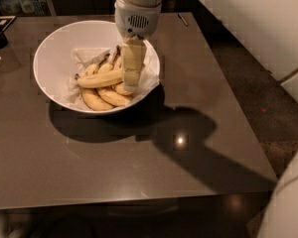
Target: Pick banana from white bowl
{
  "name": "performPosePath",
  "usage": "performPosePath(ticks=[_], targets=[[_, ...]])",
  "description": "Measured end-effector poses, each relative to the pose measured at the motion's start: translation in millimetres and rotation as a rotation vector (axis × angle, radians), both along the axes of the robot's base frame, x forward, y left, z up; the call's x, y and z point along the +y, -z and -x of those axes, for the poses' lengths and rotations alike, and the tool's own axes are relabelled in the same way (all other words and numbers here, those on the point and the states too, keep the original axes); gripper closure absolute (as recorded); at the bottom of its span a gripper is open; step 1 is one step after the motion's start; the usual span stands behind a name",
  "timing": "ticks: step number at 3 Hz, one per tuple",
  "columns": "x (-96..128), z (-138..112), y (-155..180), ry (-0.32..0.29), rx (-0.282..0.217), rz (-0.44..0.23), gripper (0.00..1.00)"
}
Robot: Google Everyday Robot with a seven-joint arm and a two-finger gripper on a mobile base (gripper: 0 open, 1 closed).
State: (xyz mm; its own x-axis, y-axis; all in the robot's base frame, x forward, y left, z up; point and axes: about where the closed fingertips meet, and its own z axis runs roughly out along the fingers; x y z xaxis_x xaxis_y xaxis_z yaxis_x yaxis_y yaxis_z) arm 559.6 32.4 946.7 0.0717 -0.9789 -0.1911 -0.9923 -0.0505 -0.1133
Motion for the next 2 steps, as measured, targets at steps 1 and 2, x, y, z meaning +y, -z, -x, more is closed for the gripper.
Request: performPosePath(ticks=[1, 2], targets=[[17.3, -12.5, 6.8, -0.016, 0.025, -0.011, 0.28], [29.2, -20.8, 13.7, -0.030, 0.045, -0.018, 0.35]])
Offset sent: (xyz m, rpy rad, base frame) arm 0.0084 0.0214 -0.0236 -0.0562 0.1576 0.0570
